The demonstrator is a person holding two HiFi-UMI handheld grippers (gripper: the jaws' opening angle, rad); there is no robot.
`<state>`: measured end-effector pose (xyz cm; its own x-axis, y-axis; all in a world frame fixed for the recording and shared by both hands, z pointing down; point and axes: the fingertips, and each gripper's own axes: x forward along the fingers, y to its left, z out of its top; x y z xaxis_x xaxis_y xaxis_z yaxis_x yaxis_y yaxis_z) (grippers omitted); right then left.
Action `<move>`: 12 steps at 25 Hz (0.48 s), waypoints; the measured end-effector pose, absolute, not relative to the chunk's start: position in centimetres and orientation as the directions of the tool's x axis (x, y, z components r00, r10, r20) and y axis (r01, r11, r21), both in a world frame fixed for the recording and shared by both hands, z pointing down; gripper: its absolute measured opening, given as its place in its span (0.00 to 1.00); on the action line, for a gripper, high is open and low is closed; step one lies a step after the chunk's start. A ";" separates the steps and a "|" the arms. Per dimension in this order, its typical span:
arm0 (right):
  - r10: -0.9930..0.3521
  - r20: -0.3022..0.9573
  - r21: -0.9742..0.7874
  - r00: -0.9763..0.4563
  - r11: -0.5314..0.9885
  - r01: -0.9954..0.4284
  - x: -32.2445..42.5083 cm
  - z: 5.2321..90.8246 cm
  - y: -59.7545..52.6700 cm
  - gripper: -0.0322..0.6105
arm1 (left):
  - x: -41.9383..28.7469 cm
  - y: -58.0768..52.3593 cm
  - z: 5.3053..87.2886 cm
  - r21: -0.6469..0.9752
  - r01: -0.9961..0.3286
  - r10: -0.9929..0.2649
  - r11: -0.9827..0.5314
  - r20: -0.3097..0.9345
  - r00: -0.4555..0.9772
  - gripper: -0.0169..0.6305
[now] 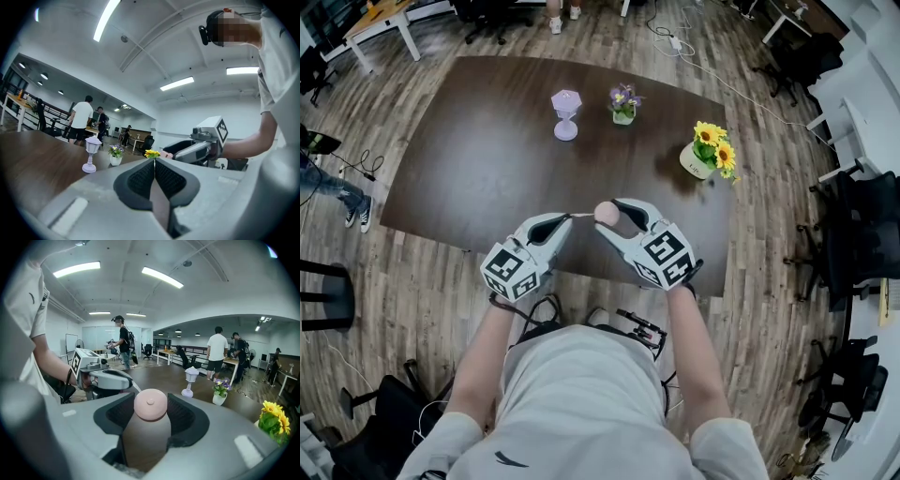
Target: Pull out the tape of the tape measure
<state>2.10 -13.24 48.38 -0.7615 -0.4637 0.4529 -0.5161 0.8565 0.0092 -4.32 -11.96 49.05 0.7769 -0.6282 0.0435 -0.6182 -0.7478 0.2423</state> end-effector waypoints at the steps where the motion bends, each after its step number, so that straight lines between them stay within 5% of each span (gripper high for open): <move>1: -0.472 0.456 0.010 -0.755 0.851 -0.526 2.4 48.4 -13.4 0.39 | -4.7 -12.1 49.1 0.263 -0.621 -0.635 -0.739 0.037 0.772 0.04; 12: -0.485 0.454 -0.058 -0.747 0.821 -0.568 4.8 47.8 -13.9 0.39 | -6.5 -11.9 49.0 0.355 -0.589 -0.623 -0.726 0.022 0.782 0.04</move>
